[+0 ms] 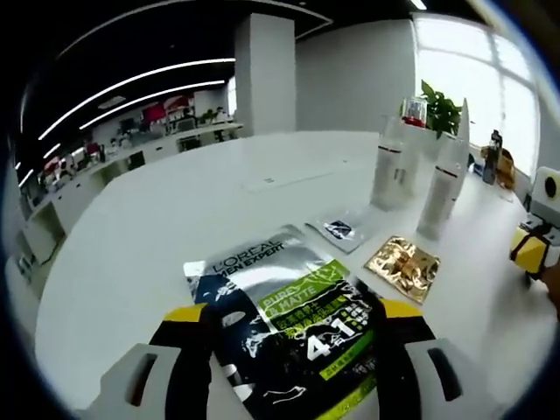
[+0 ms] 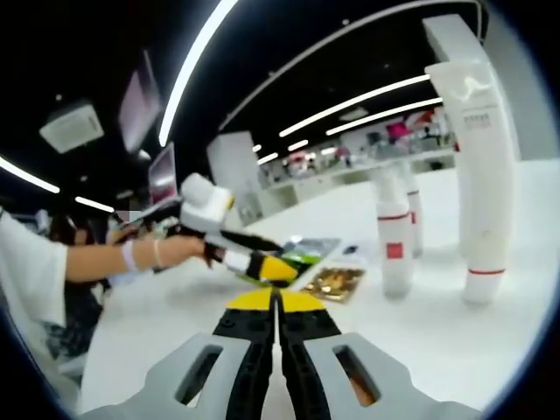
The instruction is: Arrange the skincare products in the storage area until every visible bottle or jar stands upright without overlapping.
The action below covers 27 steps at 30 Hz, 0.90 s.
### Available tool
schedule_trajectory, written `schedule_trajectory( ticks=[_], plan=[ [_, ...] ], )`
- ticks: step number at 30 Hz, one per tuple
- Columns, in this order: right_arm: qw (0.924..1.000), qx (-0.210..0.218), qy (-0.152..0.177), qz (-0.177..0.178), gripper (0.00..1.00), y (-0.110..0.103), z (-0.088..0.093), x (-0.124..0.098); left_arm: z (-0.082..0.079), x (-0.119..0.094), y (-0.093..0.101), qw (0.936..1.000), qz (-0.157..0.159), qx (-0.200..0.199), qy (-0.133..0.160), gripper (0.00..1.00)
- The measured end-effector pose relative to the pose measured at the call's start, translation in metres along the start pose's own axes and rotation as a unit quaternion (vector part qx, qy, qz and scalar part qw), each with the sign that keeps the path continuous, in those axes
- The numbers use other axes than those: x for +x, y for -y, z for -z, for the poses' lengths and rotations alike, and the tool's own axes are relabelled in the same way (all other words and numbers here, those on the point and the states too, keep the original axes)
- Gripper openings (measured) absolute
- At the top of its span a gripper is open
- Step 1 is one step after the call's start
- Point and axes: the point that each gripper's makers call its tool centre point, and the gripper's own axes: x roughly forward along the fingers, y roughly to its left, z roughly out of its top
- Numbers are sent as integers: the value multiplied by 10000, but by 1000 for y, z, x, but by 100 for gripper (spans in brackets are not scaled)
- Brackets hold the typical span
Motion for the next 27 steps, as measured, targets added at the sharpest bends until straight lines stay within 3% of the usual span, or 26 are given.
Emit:
schedule_trajectory(
  ticks=[3, 11, 15, 20, 27],
  plan=[
    [10000, 11, 13, 4, 0, 0, 0, 0, 0, 0, -1, 9998, -135, -88, 104, 78],
    [10000, 21, 20, 32, 0, 0, -1, -1, 0, 1, -7, 9998, -100, -87, 166, 83],
    [9998, 80, 182, -59, 0, -4, -8, -2, -1, -3, -11, 9998, -136, -11, 174, 82],
    [9999, 30, 130, 24, 0, -1, -6, -1, -22, -18, -7, 9972, -24, -159, 736, 82],
    [10000, -47, 20, 18, 0, -3, -1, 2, -32, -47, 12, 9951, 49, 13, 992, 77]
  ],
)
